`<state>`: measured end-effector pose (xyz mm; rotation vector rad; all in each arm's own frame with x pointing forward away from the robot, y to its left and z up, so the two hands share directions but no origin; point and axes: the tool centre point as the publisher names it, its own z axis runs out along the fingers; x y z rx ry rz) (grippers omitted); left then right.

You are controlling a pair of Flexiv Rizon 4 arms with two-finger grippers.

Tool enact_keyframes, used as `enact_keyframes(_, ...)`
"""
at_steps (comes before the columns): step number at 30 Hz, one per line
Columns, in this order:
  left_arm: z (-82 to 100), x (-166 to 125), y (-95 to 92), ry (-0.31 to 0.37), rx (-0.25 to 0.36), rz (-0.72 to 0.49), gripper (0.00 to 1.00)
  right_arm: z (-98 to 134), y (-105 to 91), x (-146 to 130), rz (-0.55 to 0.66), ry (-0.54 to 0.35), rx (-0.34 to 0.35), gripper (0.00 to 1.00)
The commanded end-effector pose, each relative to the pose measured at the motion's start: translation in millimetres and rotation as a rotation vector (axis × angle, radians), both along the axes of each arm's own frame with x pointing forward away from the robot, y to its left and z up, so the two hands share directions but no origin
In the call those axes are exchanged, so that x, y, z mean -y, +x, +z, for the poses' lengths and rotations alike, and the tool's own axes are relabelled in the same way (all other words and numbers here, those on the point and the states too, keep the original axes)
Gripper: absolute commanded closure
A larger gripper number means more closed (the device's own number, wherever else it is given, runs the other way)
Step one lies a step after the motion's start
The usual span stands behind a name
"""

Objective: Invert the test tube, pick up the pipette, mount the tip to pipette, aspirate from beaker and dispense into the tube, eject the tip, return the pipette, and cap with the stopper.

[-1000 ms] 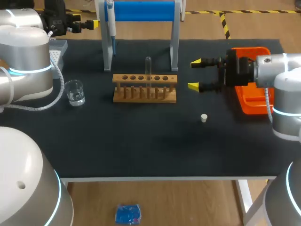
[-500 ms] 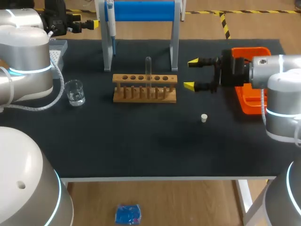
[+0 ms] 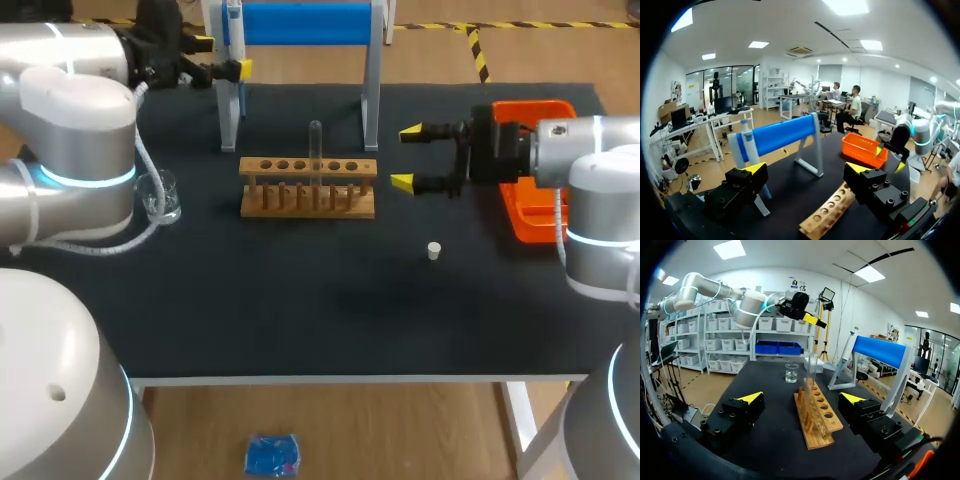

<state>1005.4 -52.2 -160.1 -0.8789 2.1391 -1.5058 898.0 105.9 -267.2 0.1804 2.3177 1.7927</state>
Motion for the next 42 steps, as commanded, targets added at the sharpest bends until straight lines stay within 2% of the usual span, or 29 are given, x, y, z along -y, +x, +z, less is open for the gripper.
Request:
enact_keyframes(1,-10.7,11,-36.2,-0.014,0.058,-0.004,0.00,0,-0.5,0,-0.001,0.000,0.001,0.00)
enact_keyframes(9,-46.3,13,-68.2,-0.013,0.097,-0.100,0.00,0,-0.5,0,-0.001,0.000,0.001,0.00)
enact_keyframes(10,-50.5,12,-71.1,-0.032,0.106,-0.112,0.00,0,-0.5,0,-0.001,0.000,0.001,0.00)
enact_keyframes(16,-72.9,-2,-83.0,-0.015,0.117,-0.098,0.00,0,-0.5,0,-0.001,0.000,0.001,0.00)
enact_keyframes(21,-81.0,-4,-87.3,0.001,0.123,-0.133,0.00,0,-0.5,0,-0.001,0.000,0.001,0.00)
enact_keyframes(28,-88.3,4,-85.9,0.032,0.095,-0.202,0.00,0,-0.5,0,-0.001,0.000,0.001,0.00)
enact_keyframes(42,-89.1,4,-85.5,0.031,0.097,-0.211,0.00,0,-0.5,0,-0.001,0.000,0.001,0.00)
